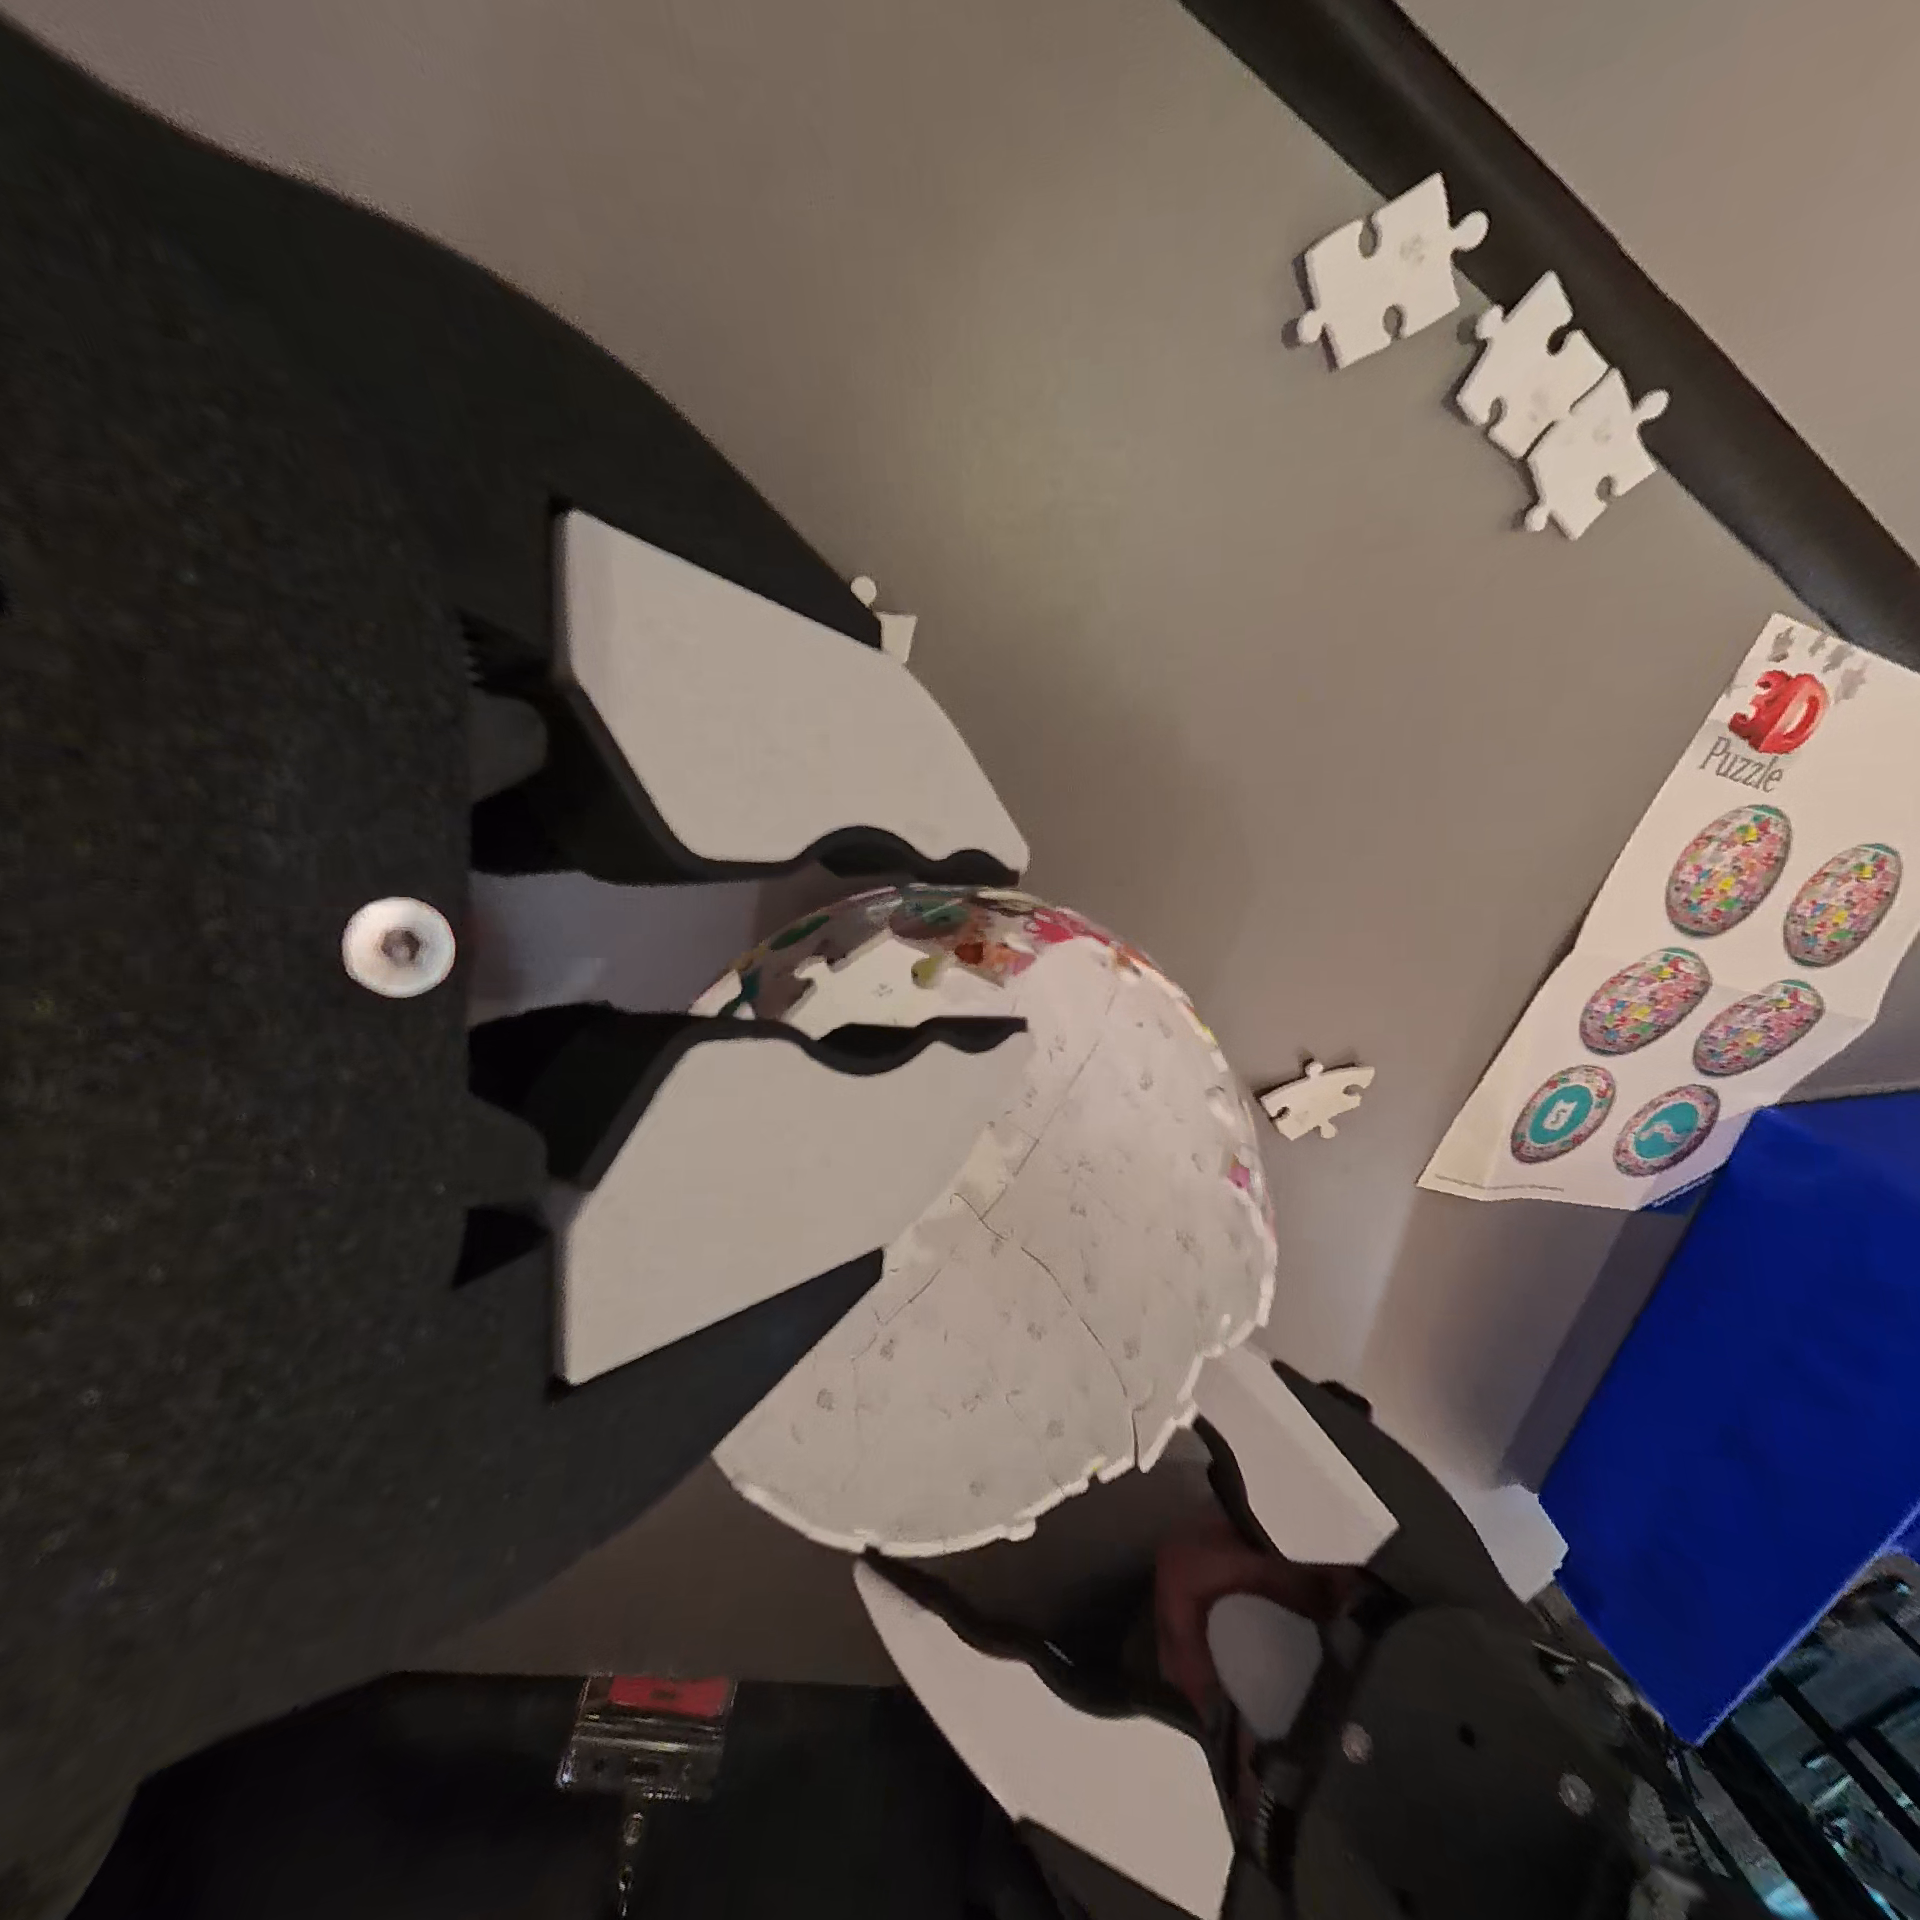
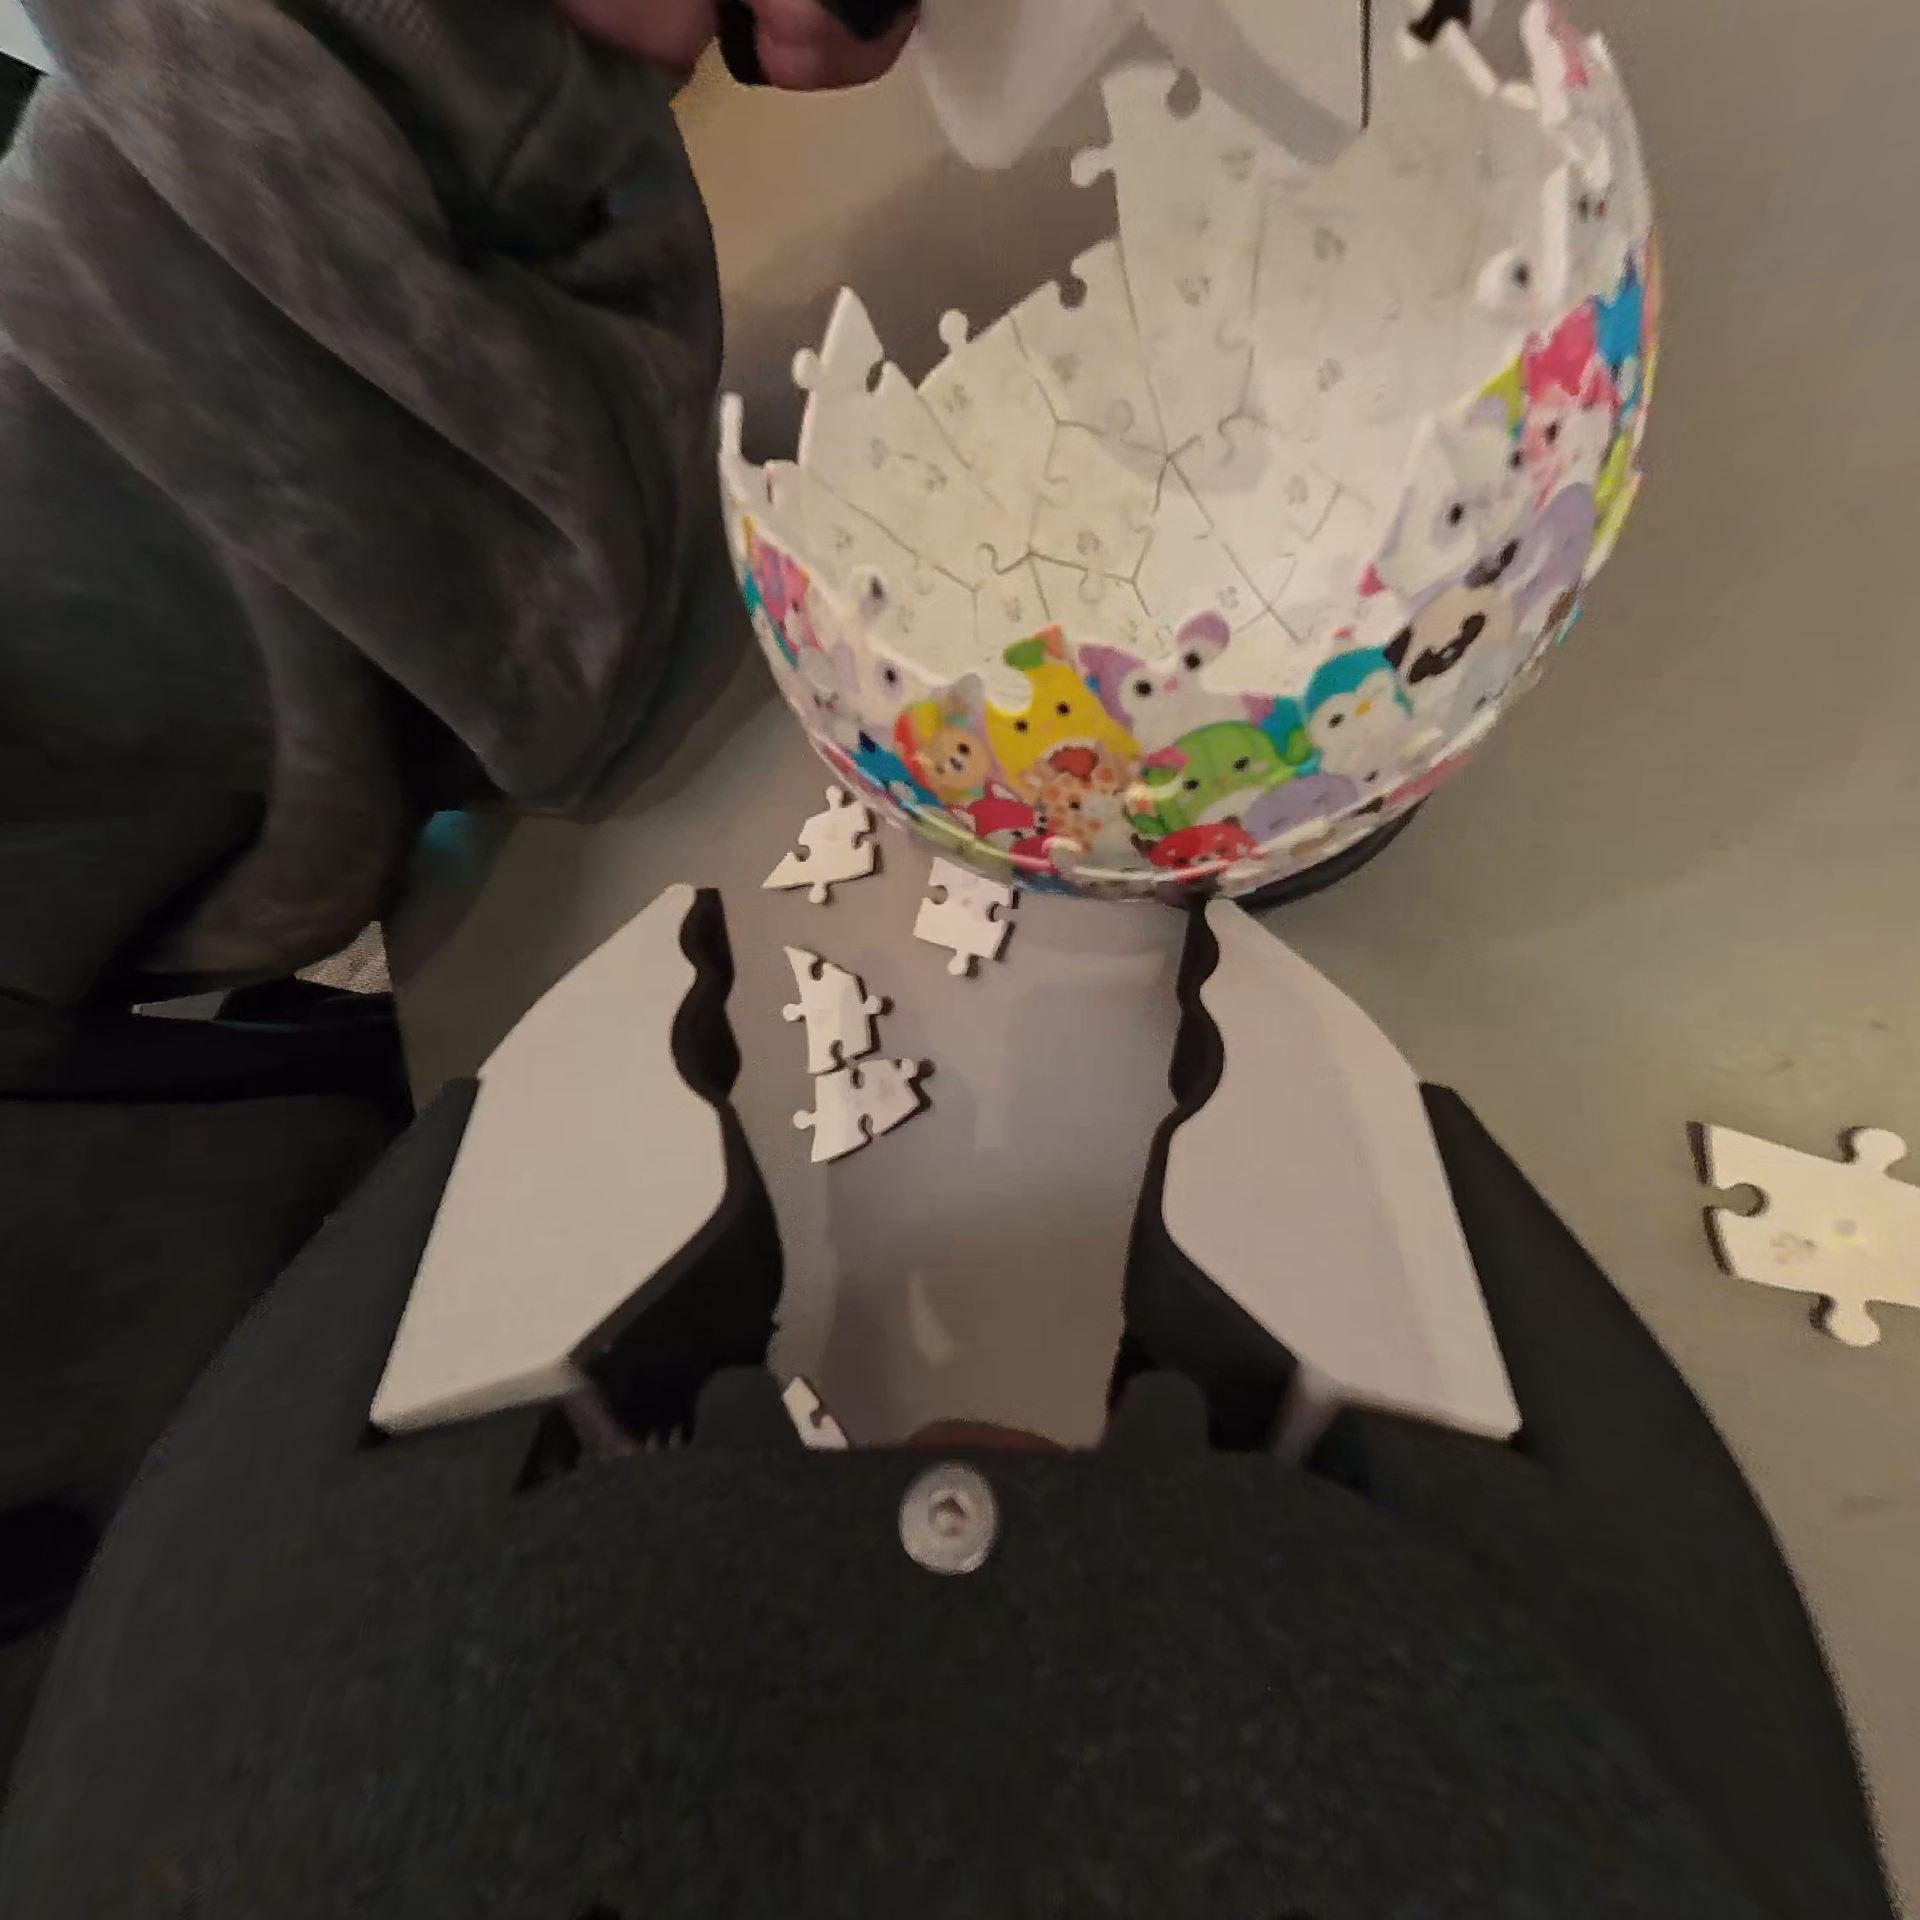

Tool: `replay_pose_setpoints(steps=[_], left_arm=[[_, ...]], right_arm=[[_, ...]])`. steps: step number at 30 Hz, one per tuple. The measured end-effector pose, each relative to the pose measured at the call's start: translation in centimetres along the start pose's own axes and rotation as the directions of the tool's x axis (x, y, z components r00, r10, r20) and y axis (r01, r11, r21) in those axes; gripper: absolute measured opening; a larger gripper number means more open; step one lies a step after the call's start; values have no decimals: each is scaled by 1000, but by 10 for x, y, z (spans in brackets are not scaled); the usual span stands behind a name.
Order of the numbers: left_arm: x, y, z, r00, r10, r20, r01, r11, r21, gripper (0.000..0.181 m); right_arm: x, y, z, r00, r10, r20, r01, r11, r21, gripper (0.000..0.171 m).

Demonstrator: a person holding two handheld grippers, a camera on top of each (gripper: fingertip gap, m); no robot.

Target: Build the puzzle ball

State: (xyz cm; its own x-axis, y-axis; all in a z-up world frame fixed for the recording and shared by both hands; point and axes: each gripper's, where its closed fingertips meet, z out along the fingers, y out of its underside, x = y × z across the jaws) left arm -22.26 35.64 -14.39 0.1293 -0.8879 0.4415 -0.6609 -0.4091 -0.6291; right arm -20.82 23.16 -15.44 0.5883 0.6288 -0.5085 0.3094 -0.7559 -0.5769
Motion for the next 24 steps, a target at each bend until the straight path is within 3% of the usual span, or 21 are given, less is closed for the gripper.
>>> replay_pose_setpoints(steps=[7,10,13,15,18,24], left_arm=[[9,0,5,999,2,-53,-2,1000,3,25],[26,3,-9,994,-2,-109,11,997,79,51],[31,29,-29,996,11,-88,7,980,199,84],[28,62,-34,999,-7,-49,17,980,200,104],[33,91,-32,999,3,-40,4,982,187,112],[42,85,6,994,97,41,-101,985,136,119]], right_arm=[[22,15,-1,982,-134,-130,126,990,-66,89],[33,12,-2,918,-320,-234,318,947,-47,103],[48,12,-2,830,-459,-317,457,885,-85,113],[53,15,1,829,-488,-271,470,873,-135,119],[59,6,3,833,-513,-207,489,858,-157,120],[59,-5,15,842,-529,-111,502,842,-199,122]])
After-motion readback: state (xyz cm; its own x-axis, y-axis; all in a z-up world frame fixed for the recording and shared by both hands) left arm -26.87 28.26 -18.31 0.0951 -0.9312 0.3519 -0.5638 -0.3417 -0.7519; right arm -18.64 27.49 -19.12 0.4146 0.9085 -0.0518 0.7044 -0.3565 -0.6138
